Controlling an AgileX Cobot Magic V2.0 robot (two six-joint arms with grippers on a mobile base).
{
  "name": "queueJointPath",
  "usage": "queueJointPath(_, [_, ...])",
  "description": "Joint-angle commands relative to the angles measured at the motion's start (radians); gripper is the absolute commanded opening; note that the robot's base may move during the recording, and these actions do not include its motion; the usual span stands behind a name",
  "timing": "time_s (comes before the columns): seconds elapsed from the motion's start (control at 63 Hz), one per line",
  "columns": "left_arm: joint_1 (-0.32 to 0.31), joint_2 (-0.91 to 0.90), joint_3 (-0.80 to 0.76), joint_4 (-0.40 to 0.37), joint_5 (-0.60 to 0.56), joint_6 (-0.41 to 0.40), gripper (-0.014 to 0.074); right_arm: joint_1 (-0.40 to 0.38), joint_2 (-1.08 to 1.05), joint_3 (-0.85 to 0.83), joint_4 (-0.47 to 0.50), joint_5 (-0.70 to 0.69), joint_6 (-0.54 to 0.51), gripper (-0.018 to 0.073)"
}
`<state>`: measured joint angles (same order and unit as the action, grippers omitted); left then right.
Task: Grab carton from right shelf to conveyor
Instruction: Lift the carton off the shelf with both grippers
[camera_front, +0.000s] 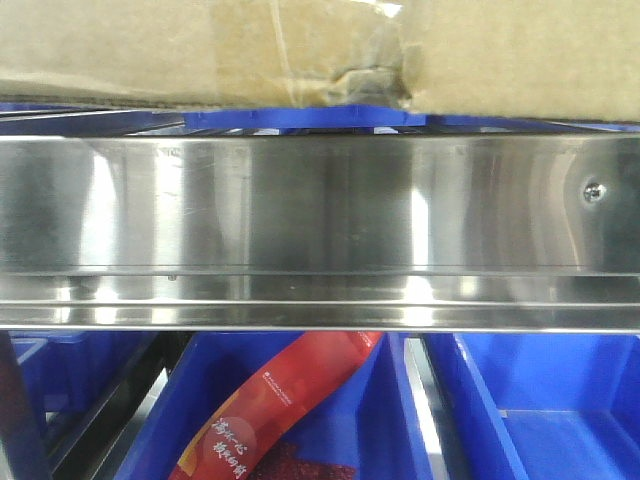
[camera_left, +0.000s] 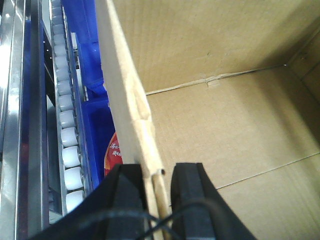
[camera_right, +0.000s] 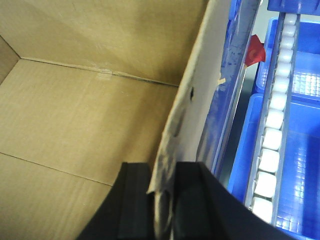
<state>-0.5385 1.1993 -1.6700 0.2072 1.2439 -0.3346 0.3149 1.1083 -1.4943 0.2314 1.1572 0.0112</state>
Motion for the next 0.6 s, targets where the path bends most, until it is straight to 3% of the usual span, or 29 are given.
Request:
queueJointPath(0.0, [-0.007,-0.014,-0.006,-0.013,-0.023,0.009,-0.0013,-0.002,-0.013,-0.002,-0.007,-0.051,-0.020,-0.0066])
queueJointPath(0.587, [-0.007,-0.014,-0.006,-0.013,-0.023,0.009,-0.0013,-0.002,-0.013,-0.002,-0.007,-0.051,-0.020,-0.0066])
